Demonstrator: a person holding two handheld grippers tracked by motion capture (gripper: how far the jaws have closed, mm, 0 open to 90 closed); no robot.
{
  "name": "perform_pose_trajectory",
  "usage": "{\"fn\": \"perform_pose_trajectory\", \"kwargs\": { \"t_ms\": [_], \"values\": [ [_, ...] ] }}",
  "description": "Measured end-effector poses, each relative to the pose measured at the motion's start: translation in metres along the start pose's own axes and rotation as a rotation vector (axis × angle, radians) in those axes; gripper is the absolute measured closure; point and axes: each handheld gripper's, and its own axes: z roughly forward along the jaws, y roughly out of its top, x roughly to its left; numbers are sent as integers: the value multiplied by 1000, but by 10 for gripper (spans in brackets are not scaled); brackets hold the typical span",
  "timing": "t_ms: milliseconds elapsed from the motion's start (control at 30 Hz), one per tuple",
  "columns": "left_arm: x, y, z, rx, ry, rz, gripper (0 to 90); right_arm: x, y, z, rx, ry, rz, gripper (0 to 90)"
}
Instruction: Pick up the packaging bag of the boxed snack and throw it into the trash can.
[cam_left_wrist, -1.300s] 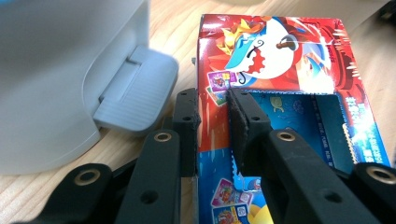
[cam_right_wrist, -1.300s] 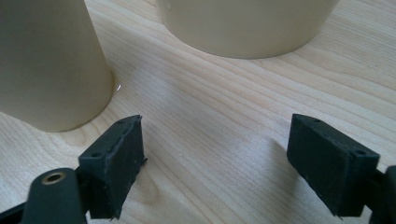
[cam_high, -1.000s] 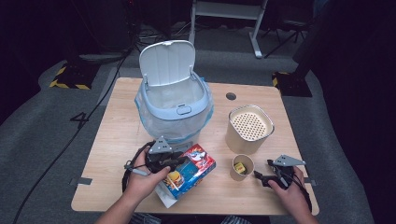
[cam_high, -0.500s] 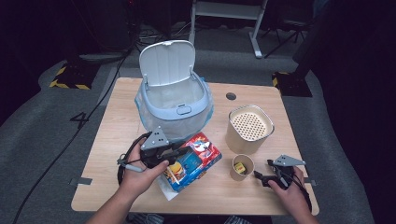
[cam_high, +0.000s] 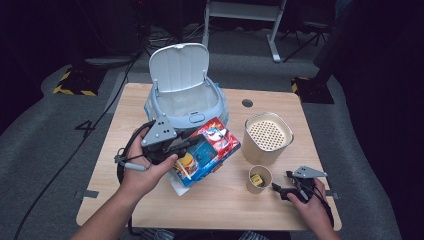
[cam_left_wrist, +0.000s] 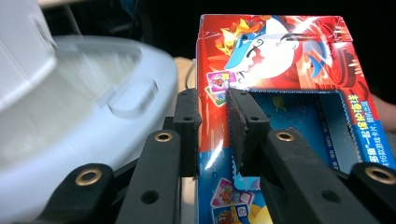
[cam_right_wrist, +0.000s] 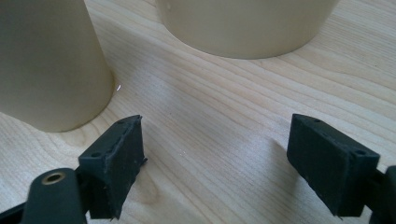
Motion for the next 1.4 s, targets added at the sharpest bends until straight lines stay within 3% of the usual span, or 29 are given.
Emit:
{"fn": "perform_pose_trajectory", "kwargs": {
  "t_ms": [467, 667, 933, 1033, 1133, 1400],
  "values": [
    [20, 48, -6, -138, 50, -2, 748, 0, 0, 0, 0, 0, 0, 191],
    [32, 62, -10, -204, 113, -2, 747, 0, 0, 0, 0, 0, 0, 191],
    [49, 78, -12, -243, 185, -15, 748, 0, 0, 0, 0, 0, 0, 191],
    [55, 81, -11, -261, 193, -25, 748, 0, 0, 0, 0, 0, 0, 191],
    [63, 86, -9, -266, 232, -18, 748, 0, 0, 0, 0, 0, 0, 191],
    [82, 97, -1, -285, 271, -50, 748, 0, 0, 0, 0, 0, 0, 191]
  ]
}}
